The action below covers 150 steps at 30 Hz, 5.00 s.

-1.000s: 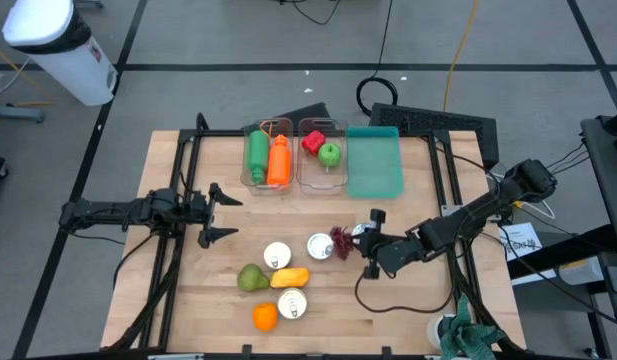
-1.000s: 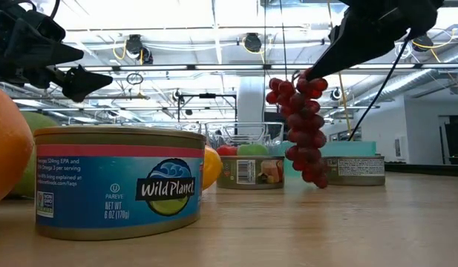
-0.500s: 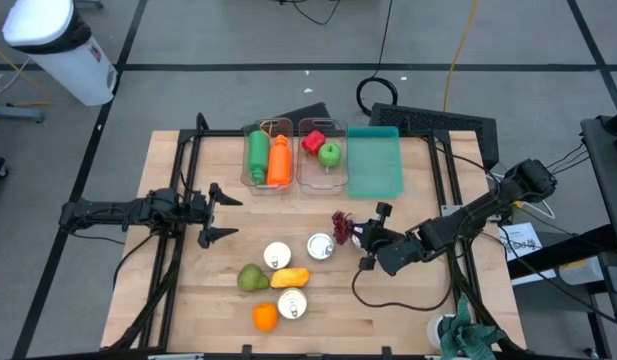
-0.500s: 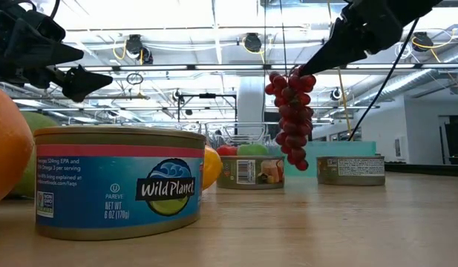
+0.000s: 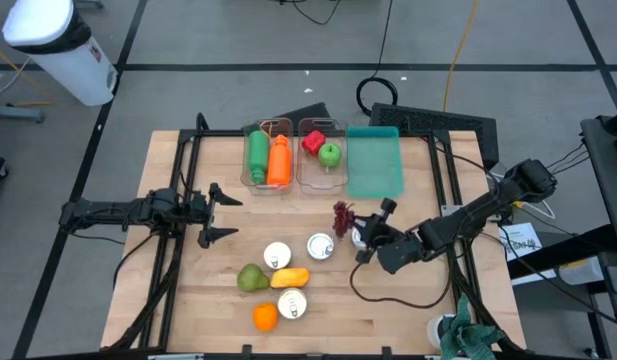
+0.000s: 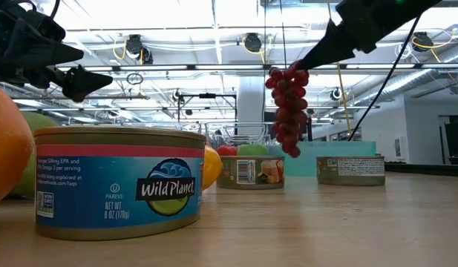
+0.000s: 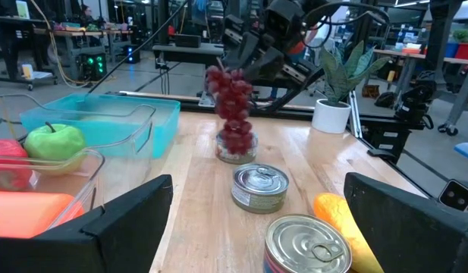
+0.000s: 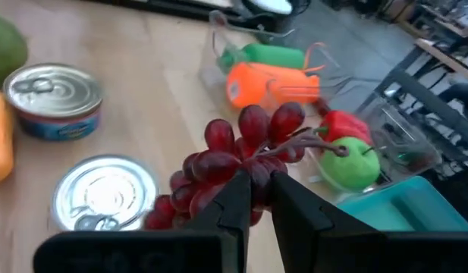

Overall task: Pick & Place Food Item
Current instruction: Put the grapes into the right transparent bin, then put the right green tuna can into the green bin

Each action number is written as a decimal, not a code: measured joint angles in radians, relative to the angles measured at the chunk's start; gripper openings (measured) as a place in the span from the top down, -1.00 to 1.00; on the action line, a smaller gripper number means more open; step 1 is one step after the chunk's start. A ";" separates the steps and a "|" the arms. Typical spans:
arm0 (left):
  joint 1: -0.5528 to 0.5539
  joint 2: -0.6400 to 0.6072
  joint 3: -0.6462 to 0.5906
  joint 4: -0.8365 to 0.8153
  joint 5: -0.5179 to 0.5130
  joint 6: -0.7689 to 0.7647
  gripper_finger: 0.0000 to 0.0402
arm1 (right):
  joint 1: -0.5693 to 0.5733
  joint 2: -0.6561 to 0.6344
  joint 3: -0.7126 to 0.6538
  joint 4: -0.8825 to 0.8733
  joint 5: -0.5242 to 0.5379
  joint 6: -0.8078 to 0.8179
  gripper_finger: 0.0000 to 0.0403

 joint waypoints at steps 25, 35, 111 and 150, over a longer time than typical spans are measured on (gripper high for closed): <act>0.000 0.000 0.000 0.000 0.000 0.000 -0.99 | -0.130 -0.001 -0.209 0.724 0.015 -0.309 0.81; 0.000 0.000 0.000 0.000 0.000 0.000 -0.99 | -0.228 -0.001 -0.230 0.859 -0.163 -0.318 0.81; 0.000 0.000 0.000 0.000 0.000 0.000 -0.99 | -0.681 0.085 -0.347 1.022 -0.564 -0.216 0.72; 0.000 0.000 0.000 0.000 0.000 0.000 -0.99 | -0.320 -0.159 -0.347 0.926 -0.594 -0.432 -0.24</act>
